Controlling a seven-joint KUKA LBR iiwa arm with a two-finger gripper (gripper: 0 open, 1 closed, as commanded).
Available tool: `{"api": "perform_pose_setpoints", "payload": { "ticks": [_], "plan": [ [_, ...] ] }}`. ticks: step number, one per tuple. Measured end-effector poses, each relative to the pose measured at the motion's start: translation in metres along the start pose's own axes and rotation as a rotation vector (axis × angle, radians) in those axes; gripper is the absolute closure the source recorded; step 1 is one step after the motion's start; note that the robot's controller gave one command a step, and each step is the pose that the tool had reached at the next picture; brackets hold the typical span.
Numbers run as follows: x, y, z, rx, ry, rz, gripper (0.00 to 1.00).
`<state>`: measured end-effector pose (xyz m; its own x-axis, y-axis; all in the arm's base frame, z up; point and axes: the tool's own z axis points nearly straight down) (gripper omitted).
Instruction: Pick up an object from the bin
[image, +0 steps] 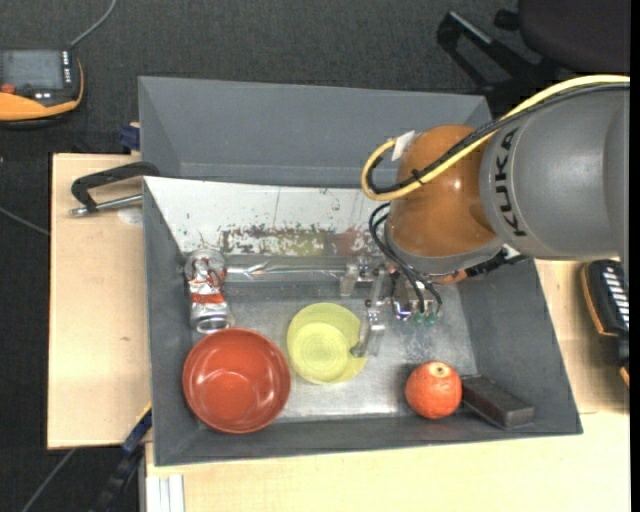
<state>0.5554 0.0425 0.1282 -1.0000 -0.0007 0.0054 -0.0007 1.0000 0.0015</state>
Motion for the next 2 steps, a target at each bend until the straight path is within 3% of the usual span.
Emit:
{"api": "perform_pose_setpoints", "payload": {
  "ticks": [1, 2],
  "plan": [
    [-0.033, 0.042, 0.055, -0.003, -0.004, -0.053, 0.0],
    [0.027, -0.036, 0.058, -0.001, -0.001, -0.071, 0.0]
  ]
}}
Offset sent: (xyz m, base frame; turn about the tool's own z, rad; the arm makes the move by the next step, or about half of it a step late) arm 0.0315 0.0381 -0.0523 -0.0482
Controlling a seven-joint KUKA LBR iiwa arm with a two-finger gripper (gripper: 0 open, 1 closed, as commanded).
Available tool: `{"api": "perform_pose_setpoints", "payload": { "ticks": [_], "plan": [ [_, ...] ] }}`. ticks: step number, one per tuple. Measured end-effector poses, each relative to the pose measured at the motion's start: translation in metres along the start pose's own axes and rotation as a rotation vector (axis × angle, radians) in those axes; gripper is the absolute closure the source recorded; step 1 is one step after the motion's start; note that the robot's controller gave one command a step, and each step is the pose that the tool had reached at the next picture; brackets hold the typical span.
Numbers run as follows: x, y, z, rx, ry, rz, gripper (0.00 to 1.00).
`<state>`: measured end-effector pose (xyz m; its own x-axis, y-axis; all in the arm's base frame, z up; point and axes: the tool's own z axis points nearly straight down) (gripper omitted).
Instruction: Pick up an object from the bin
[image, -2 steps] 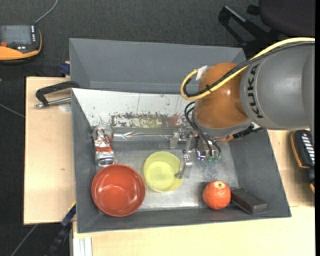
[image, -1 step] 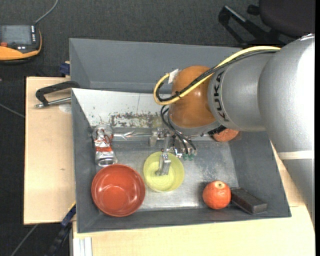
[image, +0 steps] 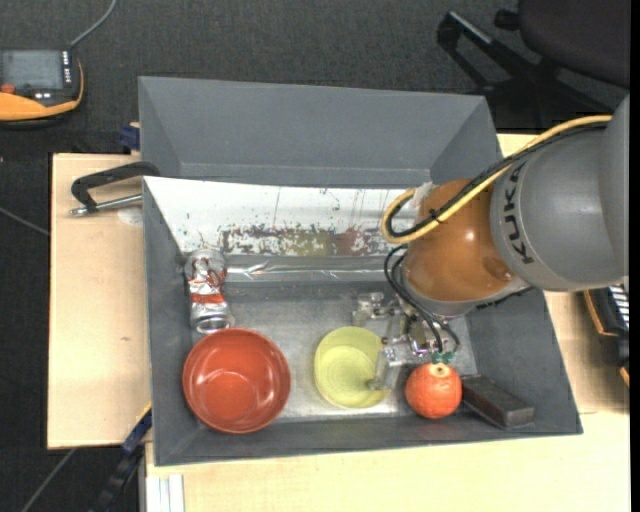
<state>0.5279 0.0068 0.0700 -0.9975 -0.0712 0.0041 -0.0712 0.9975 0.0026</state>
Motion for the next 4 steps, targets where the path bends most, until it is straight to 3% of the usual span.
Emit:
{"api": "perform_pose_setpoints", "payload": {
  "ticks": [1, 2, 3, 4],
  "plan": [
    [0.026, -0.071, -0.006, 0.002, -0.001, -0.181, 0.0],
    [0.004, -0.138, -0.007, 0.005, -0.01, -0.234, 0.0],
    [0.018, -0.152, -0.002, 0.005, -0.015, -0.312, 0.0],
    [0.017, -0.152, -0.002, 0.005, -0.018, -0.311, 1.0]
  ]
}}
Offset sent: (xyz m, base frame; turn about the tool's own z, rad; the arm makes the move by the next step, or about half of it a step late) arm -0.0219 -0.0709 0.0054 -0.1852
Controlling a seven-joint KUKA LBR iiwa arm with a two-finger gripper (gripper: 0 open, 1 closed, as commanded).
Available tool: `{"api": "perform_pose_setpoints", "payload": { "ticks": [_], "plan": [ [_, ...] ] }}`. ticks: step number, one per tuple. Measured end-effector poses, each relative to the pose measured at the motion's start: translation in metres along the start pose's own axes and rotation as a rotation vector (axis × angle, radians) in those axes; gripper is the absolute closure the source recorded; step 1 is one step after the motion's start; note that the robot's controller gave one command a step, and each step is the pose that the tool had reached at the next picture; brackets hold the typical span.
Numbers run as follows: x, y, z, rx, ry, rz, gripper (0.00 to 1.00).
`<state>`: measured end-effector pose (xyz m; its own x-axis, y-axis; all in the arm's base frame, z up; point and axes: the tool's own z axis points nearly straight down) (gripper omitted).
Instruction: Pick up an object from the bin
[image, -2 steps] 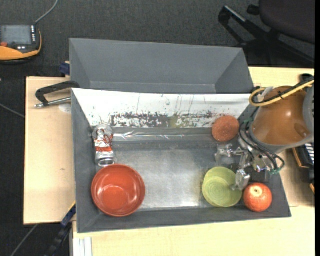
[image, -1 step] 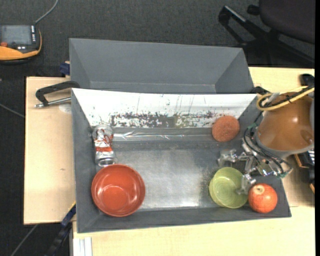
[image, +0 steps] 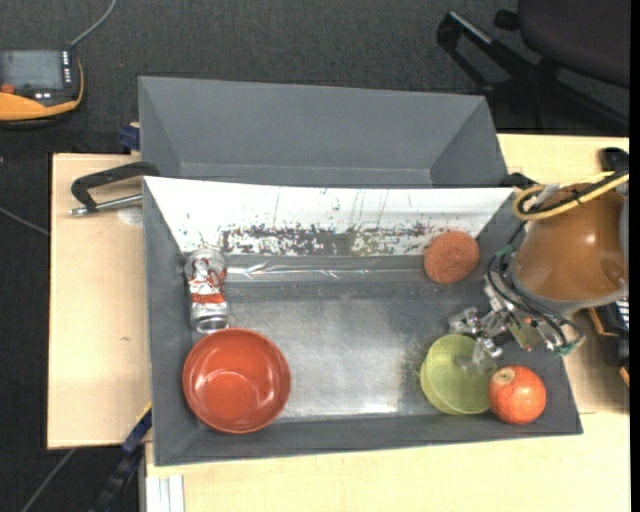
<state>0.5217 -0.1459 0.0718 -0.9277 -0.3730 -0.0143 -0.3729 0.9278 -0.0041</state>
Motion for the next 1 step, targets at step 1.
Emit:
{"api": "perform_pose_setpoints", "payload": {
  "ticks": [1],
  "plan": [
    [-0.0261, -0.0165, -0.0073, -0.001, -0.007, 0.215, 1.0]
  ]
}}
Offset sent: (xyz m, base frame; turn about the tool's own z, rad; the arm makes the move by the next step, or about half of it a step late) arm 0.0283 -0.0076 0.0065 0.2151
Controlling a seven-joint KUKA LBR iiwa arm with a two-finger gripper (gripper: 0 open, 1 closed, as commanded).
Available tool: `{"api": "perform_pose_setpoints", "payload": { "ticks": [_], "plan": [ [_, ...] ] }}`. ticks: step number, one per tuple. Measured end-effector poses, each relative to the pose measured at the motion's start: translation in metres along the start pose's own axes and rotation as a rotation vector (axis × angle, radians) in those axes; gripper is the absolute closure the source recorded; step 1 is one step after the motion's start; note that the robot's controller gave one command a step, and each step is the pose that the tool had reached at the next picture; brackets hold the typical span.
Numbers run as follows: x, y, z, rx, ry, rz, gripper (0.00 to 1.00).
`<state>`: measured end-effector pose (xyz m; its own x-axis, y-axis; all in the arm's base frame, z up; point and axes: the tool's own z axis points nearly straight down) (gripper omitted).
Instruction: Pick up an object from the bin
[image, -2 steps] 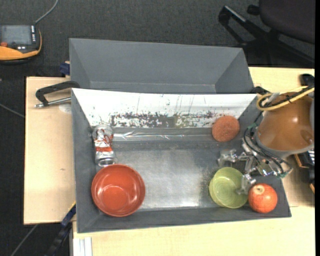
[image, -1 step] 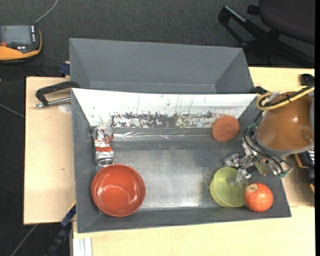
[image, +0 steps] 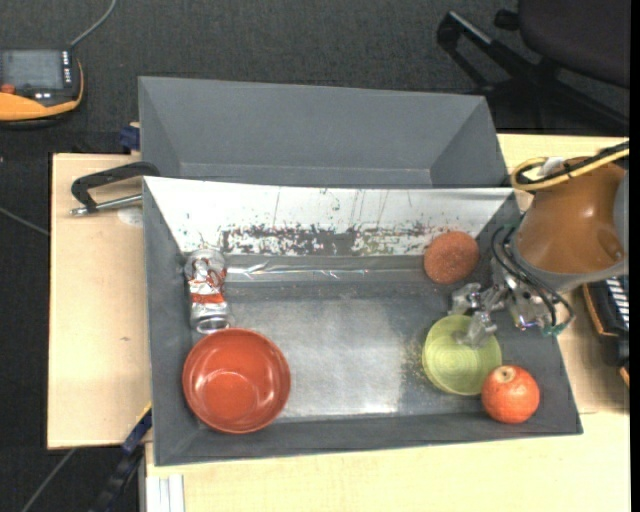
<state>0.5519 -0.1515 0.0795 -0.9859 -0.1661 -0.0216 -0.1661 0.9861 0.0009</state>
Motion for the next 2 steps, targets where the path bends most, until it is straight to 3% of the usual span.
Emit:
{"api": "perform_pose_setpoints", "payload": {
  "ticks": [1, 2],
  "plan": [
    [-0.014, 0.011, -0.056, 0.001, -0.011, 0.204, 1.0],
    [-0.024, 0.013, -0.056, 0.002, -0.018, 0.167, 1.0]
  ]
}}
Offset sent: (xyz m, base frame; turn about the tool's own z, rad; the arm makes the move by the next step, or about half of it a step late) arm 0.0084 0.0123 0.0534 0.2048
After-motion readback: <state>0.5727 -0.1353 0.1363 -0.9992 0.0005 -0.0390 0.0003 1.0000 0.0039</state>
